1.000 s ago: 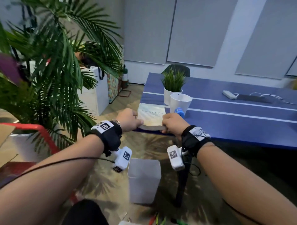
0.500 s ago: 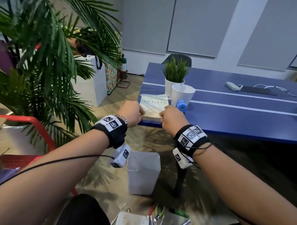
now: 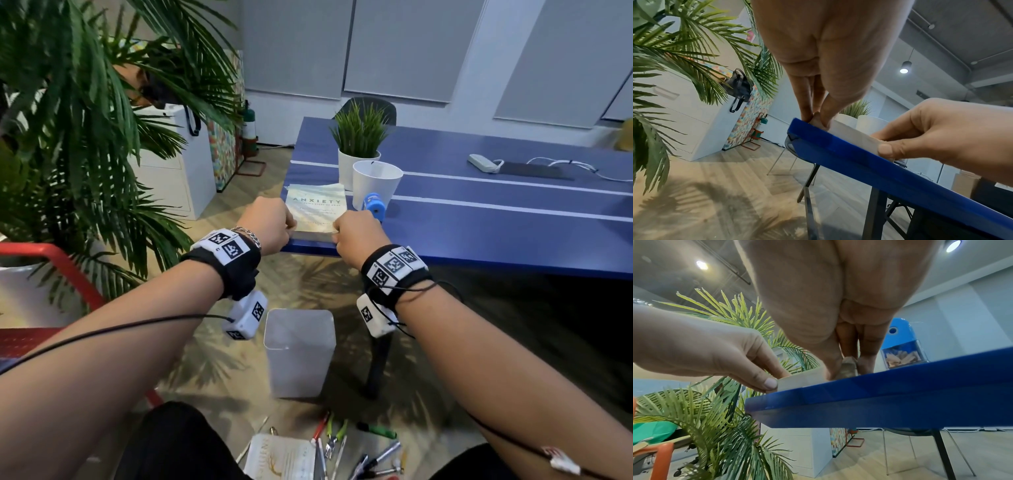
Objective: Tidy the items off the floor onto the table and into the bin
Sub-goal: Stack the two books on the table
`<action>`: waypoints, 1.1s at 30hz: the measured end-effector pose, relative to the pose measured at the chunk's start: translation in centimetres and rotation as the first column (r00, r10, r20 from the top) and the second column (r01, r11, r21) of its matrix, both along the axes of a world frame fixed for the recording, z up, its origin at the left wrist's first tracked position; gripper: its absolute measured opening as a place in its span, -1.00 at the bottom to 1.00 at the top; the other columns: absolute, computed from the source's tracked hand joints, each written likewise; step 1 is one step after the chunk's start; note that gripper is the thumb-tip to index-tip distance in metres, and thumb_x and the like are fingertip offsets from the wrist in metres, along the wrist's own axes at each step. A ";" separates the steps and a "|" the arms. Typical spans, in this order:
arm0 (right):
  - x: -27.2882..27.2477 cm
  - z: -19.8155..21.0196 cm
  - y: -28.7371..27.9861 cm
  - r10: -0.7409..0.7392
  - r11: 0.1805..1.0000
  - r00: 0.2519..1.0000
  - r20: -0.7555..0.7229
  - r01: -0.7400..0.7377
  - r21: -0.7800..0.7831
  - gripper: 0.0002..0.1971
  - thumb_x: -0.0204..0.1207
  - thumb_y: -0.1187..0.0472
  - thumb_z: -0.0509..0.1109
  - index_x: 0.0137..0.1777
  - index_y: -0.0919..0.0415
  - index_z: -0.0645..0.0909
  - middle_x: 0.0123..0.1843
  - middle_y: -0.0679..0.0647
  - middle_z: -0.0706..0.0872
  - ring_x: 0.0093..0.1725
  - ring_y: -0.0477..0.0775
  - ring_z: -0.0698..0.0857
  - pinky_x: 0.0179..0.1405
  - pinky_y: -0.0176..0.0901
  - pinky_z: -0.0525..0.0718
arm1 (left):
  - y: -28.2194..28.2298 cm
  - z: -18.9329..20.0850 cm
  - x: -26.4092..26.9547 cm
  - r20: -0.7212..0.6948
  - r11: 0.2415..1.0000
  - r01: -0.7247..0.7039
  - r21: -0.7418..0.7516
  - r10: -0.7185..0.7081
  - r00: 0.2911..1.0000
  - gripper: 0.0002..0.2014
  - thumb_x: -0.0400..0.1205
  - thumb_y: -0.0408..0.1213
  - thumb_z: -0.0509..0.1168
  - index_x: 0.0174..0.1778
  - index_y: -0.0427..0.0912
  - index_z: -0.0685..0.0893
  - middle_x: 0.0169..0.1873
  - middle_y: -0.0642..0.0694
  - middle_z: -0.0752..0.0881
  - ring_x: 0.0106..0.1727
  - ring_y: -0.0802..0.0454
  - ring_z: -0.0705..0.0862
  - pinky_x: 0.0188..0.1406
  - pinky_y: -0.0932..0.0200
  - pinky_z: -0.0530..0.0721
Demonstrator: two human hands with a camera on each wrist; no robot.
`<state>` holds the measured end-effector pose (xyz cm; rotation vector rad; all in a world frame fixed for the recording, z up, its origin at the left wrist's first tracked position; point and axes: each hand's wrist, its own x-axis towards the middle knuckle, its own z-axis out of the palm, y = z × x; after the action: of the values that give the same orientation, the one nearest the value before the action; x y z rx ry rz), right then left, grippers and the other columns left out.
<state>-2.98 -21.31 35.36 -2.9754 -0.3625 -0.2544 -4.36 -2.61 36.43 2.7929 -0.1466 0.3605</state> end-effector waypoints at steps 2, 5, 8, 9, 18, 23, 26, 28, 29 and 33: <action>0.1 -0.1 -0.1 -0.020 1.000 1.000 0.003 0.020 0.014 -0.88 0.68 0.32 0.37 -0.11 0.30 0.65 -0.01 0.27 0.77 0.00 0.33 0.77 -0.09 0.00 0.74 | 0.0 0.0 0.0 0.002 1.000 -0.002 0.003 0.002 1.000 -0.80 0.63 -0.21 0.44 0.13 -0.02 0.87 -0.01 -0.10 0.85 0.09 -0.13 0.76 -0.02 0.19 0.64; 0.1 -0.3 -0.2 -0.014 1.000 1.000 -0.006 0.014 -0.003 -0.88 0.64 0.39 0.34 -0.13 0.30 0.63 -0.02 0.28 0.77 -0.01 0.33 0.77 -0.15 -0.01 0.71 | 0.0 -0.1 0.0 0.002 1.000 0.005 0.004 -0.005 1.000 -0.81 0.62 -0.22 0.44 0.11 -0.03 0.88 -0.03 -0.11 0.84 0.10 -0.15 0.75 0.03 0.15 0.67; 0.2 -0.3 -0.3 -0.002 1.000 1.000 -0.006 0.002 -0.031 -0.90 0.63 0.43 0.30 -0.09 0.31 0.62 -0.01 0.29 0.77 -0.01 0.34 0.76 -0.15 0.00 0.71 | -0.1 -0.1 0.0 0.003 1.000 -0.007 -0.012 0.007 1.000 -0.81 0.63 -0.21 0.44 0.11 -0.03 0.88 -0.04 -0.10 0.84 0.09 -0.13 0.75 0.05 0.14 0.70; 0.2 -0.3 -0.3 -0.001 1.000 1.000 -0.005 0.001 -0.031 -0.89 0.63 0.43 0.30 -0.06 0.33 0.65 -0.01 0.29 0.77 -0.01 0.33 0.76 -0.13 0.01 0.73 | 0.0 -0.2 0.0 0.004 1.000 -0.012 -0.026 0.012 1.000 -0.81 0.63 -0.20 0.44 0.12 -0.03 0.88 -0.02 -0.10 0.85 0.09 -0.12 0.75 0.06 0.14 0.71; -1.2 -0.9 -0.9 0.033 0.996 0.995 0.093 -0.040 0.076 -0.83 0.65 0.33 0.32 0.08 0.24 0.75 0.03 0.18 0.79 0.11 0.30 0.74 0.06 0.15 0.80 | 0.6 -1.8 -0.7 0.081 0.990 -0.004 -0.144 0.015 0.997 -0.61 0.61 -0.13 0.45 0.39 0.02 0.74 0.28 -0.13 0.75 0.26 -0.10 0.70 0.24 0.13 0.63; -8.1 -6.4 -1.2 0.166 0.838 0.930 0.329 -0.309 0.449 -0.87 0.61 0.11 0.42 -0.01 0.08 0.79 -0.10 -0.06 0.76 -0.08 -0.03 0.68 0.00 -0.16 0.65 | 2.6 -10.0 -4.7 0.196 0.639 -0.197 -0.743 0.490 0.849 -0.72 0.52 -0.19 0.36 0.14 -0.09 0.62 -0.01 -0.03 0.65 -0.10 0.15 0.59 -0.10 0.57 0.36; -8.7 -14.1 -1.1 0.255 0.840 0.963 -0.083 -0.179 0.512 -0.85 0.59 0.08 0.48 -0.10 0.11 0.83 -0.24 -0.02 0.84 -0.19 -0.03 0.78 -0.04 -0.04 0.75 | 2.2 -18.7 -4.9 -0.202 0.518 -0.482 -0.707 0.506 0.839 -0.75 0.57 -0.22 0.27 0.14 -0.17 0.62 0.00 -0.10 0.73 0.04 -0.11 0.66 0.07 0.27 0.52; -7.9 -19.9 -1.2 0.265 0.870 0.912 -0.313 -0.087 0.485 -0.82 0.60 0.07 0.52 -0.10 0.16 0.85 -0.20 0.03 0.87 -0.13 0.00 0.81 -0.01 -0.06 0.73 | 2.1 -24.2 -4.2 -0.459 0.548 -0.637 -0.543 0.441 0.771 -0.72 0.65 -0.21 0.24 0.24 -0.22 0.64 0.19 -0.18 0.73 0.20 -0.19 0.66 0.21 0.10 0.58; -7.3 -22.8 -1.3 0.264 0.884 0.875 -0.406 -0.051 0.464 -0.81 0.60 0.05 0.52 -0.08 0.16 0.85 -0.17 0.03 0.88 -0.10 0.02 0.81 -0.02 -0.09 0.70 | 2.1 -26.8 -4.0 -0.551 0.586 -0.668 -0.459 0.402 0.731 -0.69 0.65 -0.22 0.25 0.29 -0.23 0.64 0.26 -0.19 0.70 0.26 -0.22 0.65 0.21 0.06 0.58; -5.3 -34.6 -1.7 0.239 0.930 0.659 -0.713 0.055 0.362 -0.84 0.65 0.03 0.51 -0.07 0.09 0.82 -0.27 -0.11 0.77 -0.31 -0.14 0.72 -0.17 -0.21 0.57 | 2.1 -37.6 -4.4 -0.768 0.702 -0.695 -0.158 0.355 0.533 -0.61 0.40 -0.23 0.29 0.14 -0.26 0.63 0.23 -0.21 0.71 0.16 -0.25 0.68 0.01 0.06 0.64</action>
<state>-8.28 -23.04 0.74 -2.3950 -0.3091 0.8290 -8.78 -0.54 -1.17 2.2173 0.9073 -0.5045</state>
